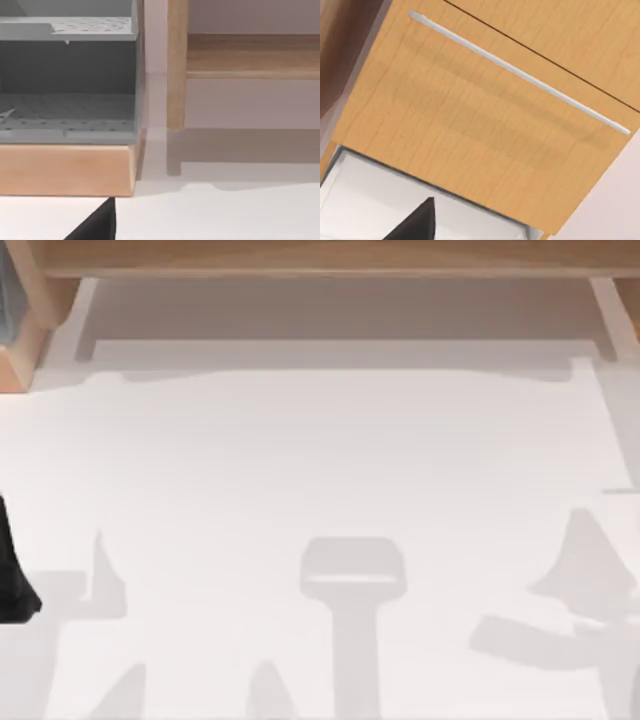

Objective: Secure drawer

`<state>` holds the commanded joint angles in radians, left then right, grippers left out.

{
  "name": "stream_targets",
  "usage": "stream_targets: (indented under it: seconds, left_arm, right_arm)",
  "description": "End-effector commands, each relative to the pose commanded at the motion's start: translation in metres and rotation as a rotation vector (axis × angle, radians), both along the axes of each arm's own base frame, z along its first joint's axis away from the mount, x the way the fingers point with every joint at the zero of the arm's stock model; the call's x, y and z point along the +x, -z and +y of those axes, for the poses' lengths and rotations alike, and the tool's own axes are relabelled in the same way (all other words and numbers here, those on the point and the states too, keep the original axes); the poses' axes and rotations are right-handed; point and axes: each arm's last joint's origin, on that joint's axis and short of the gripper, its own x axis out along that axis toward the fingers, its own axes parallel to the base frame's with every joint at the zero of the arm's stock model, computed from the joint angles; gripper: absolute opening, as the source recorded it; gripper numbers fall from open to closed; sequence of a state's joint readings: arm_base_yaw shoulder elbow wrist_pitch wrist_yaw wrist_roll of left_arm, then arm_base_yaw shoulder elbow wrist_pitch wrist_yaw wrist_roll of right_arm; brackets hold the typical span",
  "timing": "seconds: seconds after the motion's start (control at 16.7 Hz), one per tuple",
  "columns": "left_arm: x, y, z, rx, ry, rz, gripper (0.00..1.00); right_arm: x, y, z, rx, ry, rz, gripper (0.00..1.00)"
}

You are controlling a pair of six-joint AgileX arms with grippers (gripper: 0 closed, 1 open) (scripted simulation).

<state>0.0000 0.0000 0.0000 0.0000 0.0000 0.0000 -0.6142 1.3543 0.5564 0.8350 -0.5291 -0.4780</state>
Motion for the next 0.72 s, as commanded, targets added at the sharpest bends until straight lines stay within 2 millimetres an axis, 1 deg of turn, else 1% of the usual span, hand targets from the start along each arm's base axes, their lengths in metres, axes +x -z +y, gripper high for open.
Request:
stream_targets:
  seconds: [0.18, 0.36, 0.54, 0.72]
  left_arm:
    - [0.000, 0.000, 0.000, 0.000, 0.000, 0.000, 1.00]
    - [0.000, 0.000, 0.000, 0.000, 0.000, 0.000, 1.00]
    - [0.000, 0.000, 0.000, 0.000, 0.000, 0.000, 1.00]
    - [0.000, 0.000, 0.000, 0.000, 0.000, 0.000, 1.00]
  right_arm:
    - [-0.004, 0.041, -0.014, -0.240, 0.027, 0.041, 1.00]
    - [-0.010, 0.077, -0.023, -0.487, 0.031, 0.078, 1.00]
    - [-0.012, 0.104, -0.027, -0.721, 0.010, 0.091, 1.00]
    - [-0.012, 0.124, -0.030, -0.913, -0.018, 0.083, 1.00]
